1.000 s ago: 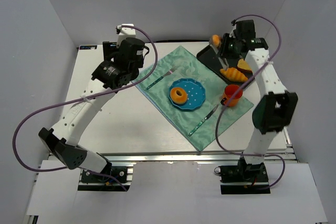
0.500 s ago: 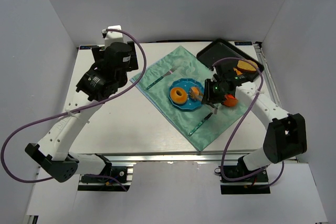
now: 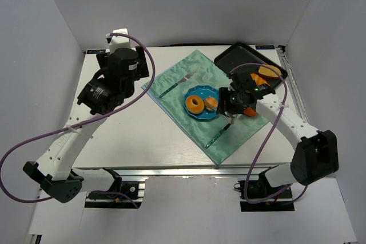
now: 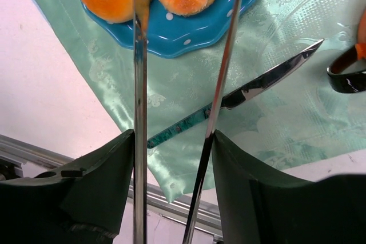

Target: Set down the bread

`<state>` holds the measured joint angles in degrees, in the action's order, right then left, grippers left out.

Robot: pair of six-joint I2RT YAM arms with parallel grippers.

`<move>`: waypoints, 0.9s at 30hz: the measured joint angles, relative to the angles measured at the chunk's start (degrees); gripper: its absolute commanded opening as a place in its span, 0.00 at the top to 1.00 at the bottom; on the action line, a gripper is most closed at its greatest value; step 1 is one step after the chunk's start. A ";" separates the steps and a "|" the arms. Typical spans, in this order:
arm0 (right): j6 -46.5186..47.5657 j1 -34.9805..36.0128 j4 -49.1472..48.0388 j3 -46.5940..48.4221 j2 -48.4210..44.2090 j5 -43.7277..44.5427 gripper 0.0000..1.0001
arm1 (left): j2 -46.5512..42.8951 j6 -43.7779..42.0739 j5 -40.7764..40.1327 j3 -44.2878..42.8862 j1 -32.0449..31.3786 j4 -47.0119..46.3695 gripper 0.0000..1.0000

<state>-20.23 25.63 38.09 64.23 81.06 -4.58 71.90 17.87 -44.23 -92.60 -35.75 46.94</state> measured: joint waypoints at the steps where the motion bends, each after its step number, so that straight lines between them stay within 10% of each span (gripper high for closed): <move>1: -0.09 0.07 0.57 0.33 -0.46 0.28 0.39 | -0.13 0.04 0.13 0.04 0.00 0.02 0.02; 16: -0.72 2.40 6.78 11.98 -4.87 3.04 0.41 | -0.33 0.22 1.81 0.35 0.00 0.02 0.02; 27: -2.40 25.09 -8.96 12.48 4.90 -0.13 0.41 | -1.75 0.87 0.70 1.11 0.00 -0.02 0.02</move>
<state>-22.63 50.72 29.12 76.71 85.95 -4.71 70.15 18.74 -43.53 -91.48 -35.75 46.92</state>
